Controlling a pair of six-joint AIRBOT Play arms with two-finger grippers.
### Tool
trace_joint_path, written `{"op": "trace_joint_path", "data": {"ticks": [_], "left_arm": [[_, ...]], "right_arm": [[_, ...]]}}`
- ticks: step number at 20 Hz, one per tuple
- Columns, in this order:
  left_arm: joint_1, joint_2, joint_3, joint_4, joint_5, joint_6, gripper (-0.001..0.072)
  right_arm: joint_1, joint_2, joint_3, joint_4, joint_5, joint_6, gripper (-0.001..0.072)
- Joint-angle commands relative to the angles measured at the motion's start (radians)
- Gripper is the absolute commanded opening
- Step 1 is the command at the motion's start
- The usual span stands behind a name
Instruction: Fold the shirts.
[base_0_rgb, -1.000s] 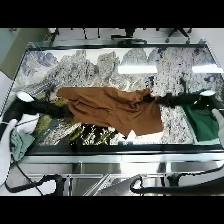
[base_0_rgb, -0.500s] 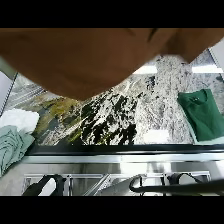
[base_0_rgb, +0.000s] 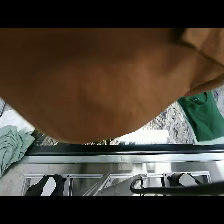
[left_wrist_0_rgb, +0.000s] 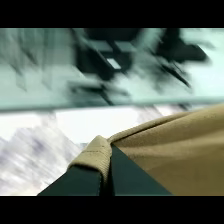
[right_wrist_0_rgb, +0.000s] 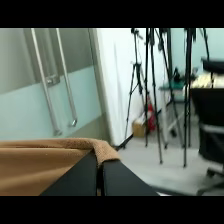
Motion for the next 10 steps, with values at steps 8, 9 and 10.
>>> {"op": "trace_joint_path", "data": {"ticks": [8, 9, 10], "left_arm": [[-0.376, -0.480, -0.219, 0.163, -0.017, 0.011, 0.0013], [-0.375, -0.492, -0.219, 0.159, -0.024, 0.007, 0.0013], [-0.375, -0.492, -0.217, 0.160, -0.028, 0.008, 0.0013]], "right_arm": [[0.414, -0.310, -0.426, -0.288, -0.092, -0.048, 0.0018], [0.410, -0.313, -0.426, -0.247, -0.079, -0.064, 0.0018], [0.410, -0.303, -0.424, -0.220, -0.077, -0.081, 0.0019]]}}
